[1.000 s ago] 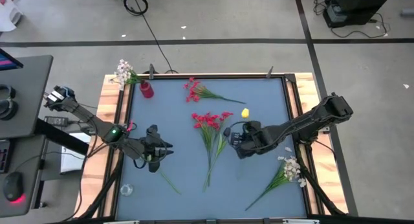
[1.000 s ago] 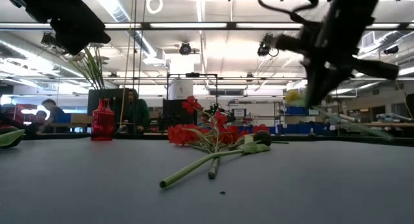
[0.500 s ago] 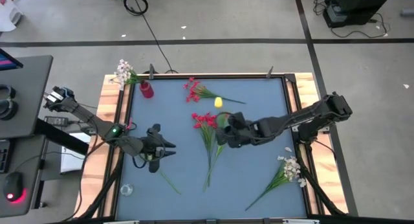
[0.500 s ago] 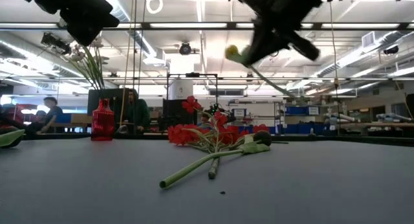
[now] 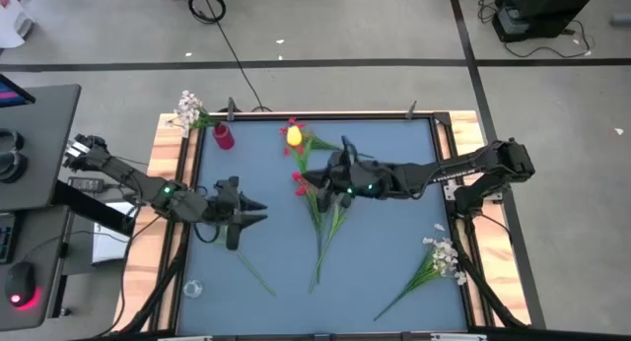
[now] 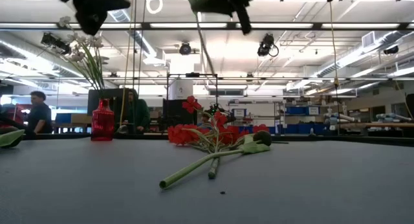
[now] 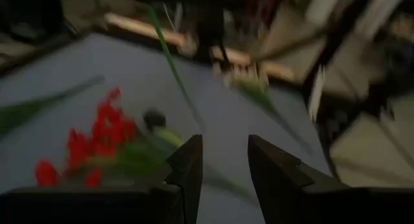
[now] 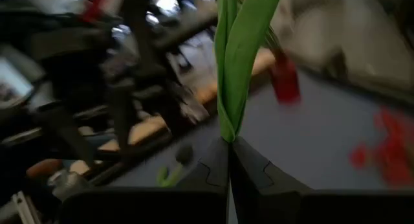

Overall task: Sort flowers into vase by color
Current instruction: Put the yellow flower into the red vase

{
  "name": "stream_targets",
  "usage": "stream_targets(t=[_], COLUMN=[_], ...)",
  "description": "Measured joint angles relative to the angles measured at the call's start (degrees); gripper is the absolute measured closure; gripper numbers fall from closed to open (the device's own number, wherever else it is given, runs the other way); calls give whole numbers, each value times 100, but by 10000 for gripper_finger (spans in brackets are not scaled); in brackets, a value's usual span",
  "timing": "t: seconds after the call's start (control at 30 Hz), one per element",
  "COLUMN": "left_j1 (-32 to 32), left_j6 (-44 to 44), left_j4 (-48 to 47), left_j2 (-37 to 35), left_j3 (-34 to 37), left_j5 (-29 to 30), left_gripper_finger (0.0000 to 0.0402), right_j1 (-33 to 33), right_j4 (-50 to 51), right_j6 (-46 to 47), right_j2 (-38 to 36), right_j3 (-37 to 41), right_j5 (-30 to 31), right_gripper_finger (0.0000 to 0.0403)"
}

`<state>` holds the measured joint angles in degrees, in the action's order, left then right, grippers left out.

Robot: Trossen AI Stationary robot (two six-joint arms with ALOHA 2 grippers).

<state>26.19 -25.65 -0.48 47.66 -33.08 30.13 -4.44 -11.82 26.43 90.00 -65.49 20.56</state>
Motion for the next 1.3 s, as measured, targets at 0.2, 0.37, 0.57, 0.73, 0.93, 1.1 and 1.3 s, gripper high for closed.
stream_targets(t=[0.2,0.37,0.57,0.73,0.93,1.1,1.3], left_j1=[-612,-1034,-1319,-1609,-1962,-2208,-2396], left_j6=[458,562,855,1319,1310,1320,1319], left_j4=[786,1089,1385,1759,1908,2031,2080], left_j2=[-11,-9,-7,96,303,303,400], left_j3=[0,0,0,0,0,0,0], left_j5=[-119,-505,-991,-1337,-1331,-1238,-1330], left_gripper_finger=[245,213,203,203,203,205,227], right_j1=[341,492,686,948,1176,1268,1465], right_j4=[-618,-616,-803,-1574,-2376,-2668,-2889], right_j6=[-728,-917,-1347,-1486,-1414,-1330,-1390], right_j2=[-2,-2,-4,289,751,922,920], right_j3=[-4,-4,-4,-9,-8,-9,-9], right_j5=[-877,-1376,-1688,-2125,-2631,-3029,-3445], right_gripper_finger=[391,391,391,391,390,390,390])
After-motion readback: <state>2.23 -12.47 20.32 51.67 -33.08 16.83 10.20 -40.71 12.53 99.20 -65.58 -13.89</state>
